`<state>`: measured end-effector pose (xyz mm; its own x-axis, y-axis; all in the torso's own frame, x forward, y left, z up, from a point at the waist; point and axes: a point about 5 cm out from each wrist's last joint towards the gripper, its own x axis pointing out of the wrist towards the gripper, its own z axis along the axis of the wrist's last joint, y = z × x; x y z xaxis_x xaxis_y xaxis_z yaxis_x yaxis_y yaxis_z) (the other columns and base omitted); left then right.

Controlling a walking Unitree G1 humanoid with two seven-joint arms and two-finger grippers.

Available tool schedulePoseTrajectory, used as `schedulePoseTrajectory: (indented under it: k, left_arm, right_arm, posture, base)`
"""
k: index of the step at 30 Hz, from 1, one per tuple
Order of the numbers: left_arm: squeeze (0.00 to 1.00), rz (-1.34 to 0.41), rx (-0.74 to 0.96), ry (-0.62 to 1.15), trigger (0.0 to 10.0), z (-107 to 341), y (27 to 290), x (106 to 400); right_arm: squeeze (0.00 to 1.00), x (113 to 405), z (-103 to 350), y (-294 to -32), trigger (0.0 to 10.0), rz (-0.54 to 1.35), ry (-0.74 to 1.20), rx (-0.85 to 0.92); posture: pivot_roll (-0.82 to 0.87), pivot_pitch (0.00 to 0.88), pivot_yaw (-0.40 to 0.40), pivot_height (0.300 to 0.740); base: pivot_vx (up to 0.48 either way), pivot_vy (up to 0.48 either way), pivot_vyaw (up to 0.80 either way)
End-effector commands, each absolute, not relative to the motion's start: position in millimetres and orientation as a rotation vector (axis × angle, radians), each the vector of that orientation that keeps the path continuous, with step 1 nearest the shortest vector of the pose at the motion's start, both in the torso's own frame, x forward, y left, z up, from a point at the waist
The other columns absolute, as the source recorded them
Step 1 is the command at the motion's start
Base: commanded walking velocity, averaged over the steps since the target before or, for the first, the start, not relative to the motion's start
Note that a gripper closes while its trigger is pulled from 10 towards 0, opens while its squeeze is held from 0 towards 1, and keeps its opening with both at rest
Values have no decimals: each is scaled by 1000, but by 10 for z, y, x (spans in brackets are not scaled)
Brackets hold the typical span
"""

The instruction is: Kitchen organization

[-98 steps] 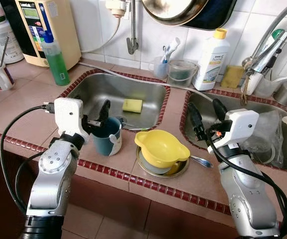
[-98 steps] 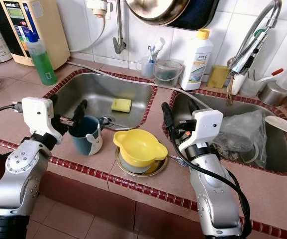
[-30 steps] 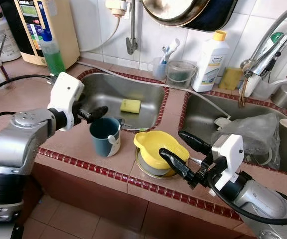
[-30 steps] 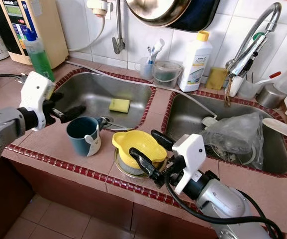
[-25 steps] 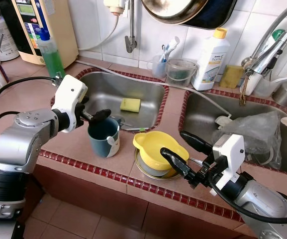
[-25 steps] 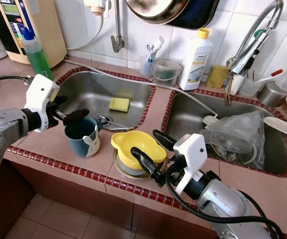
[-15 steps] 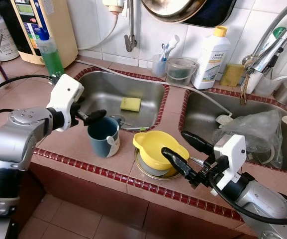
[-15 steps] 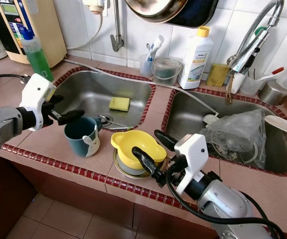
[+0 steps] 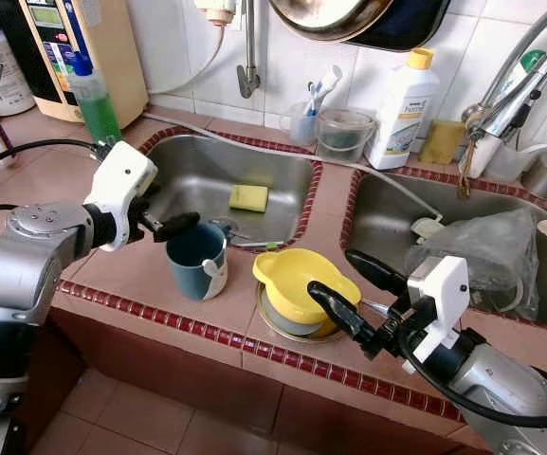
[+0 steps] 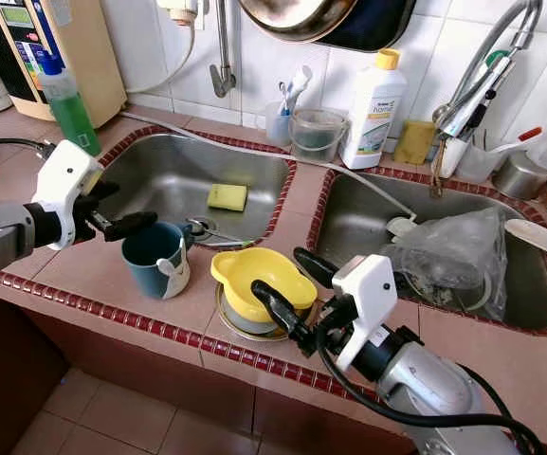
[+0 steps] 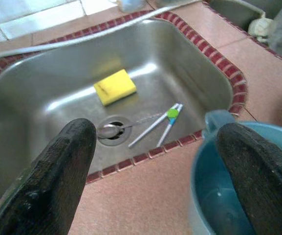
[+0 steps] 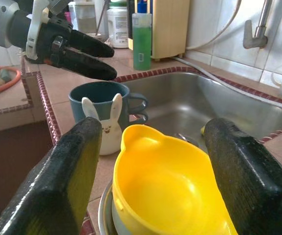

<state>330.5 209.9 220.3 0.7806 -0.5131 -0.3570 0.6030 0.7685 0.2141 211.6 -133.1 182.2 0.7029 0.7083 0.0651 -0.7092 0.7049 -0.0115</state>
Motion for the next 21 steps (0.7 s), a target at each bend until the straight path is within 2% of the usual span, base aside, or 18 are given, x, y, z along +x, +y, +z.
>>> schedulePoseTrajectory:
  k: [1,21]
  left_arm:
    - [0,-630,350,283,10000,2227,2089,3279]
    - [0,-667,393,396,10000,2030,2035,3215]
  right_arm:
    - [0,2106,1877,-1353,10000,788,-81,-1]
    - [0,2099,1874,-1338,10000,794,-79,-2]
  posture:
    - [-52,59,-20,740]
    - [-51,59,-16,740]
  base:
    - [0,0,0]
    - [0,0,0]
